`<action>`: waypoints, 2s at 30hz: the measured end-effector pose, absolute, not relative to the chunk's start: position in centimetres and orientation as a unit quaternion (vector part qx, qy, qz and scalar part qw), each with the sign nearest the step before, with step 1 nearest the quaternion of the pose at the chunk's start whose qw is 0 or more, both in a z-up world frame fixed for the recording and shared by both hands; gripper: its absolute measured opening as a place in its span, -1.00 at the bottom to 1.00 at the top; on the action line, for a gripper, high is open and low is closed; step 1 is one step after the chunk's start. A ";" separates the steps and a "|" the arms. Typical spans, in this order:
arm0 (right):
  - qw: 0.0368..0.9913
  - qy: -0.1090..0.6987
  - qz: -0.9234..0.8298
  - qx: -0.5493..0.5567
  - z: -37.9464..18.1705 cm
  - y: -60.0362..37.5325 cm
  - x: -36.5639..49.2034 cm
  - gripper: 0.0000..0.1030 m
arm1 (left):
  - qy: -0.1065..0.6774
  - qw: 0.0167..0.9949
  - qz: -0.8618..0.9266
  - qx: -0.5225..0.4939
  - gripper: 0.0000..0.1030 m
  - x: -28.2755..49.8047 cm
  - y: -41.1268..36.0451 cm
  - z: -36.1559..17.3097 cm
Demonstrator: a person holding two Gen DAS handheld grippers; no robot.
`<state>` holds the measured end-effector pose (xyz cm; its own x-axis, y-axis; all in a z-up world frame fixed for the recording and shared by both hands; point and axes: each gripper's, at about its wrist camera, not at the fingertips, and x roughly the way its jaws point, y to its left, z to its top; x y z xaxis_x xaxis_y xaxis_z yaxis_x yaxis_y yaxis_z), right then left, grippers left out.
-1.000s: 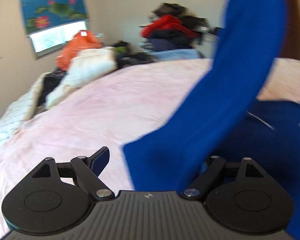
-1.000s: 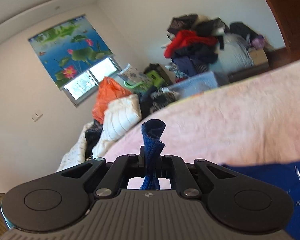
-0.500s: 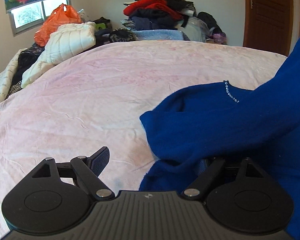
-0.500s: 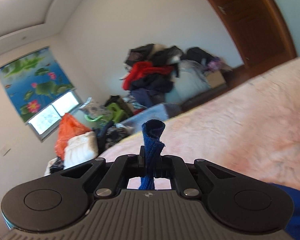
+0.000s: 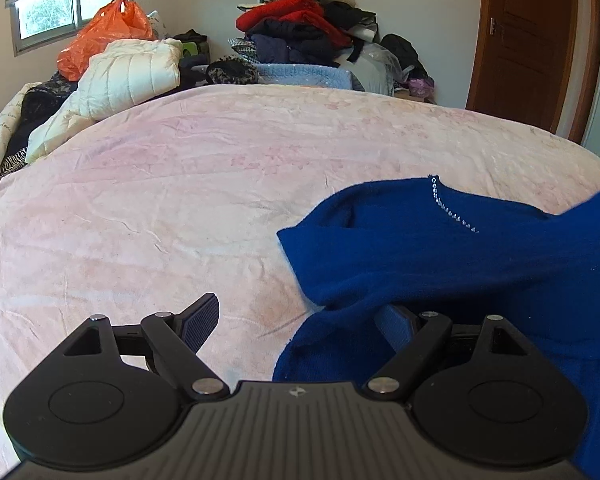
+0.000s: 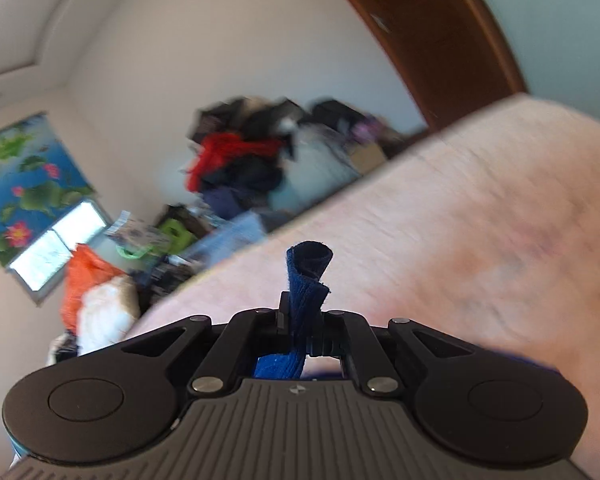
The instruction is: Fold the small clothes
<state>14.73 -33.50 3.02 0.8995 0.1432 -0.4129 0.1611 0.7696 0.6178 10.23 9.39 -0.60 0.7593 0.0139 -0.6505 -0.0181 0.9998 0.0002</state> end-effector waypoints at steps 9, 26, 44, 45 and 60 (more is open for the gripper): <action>0.908 0.208 -0.001 0.363 0.5 -36.0 13.2 -0.81 | 0.338 0.940 -0.036 -0.012 0.65 9.1 8.2 0.8; 0.895 0.282 -0.052 0.343 -5.4 -37.3 13.7 -0.76 | 0.365 0.930 -0.027 0.020 0.65 8.9 6.0 -1.0; 0.940 0.205 -0.181 0.206 -3.6 -36.3 9.7 -0.18 | 0.363 0.931 -0.021 0.027 0.65 8.4 5.3 -1.4; 0.946 0.201 -0.163 0.194 -3.4 -35.7 9.5 -0.12 | 0.364 0.931 -0.020 0.028 0.65 8.3 5.2 -1.5; 0.961 0.267 -0.054 0.049 -5.0 -27.7 8.3 0.72 | 0.342 0.939 -0.031 0.037 0.65 4.4 5.6 -1.7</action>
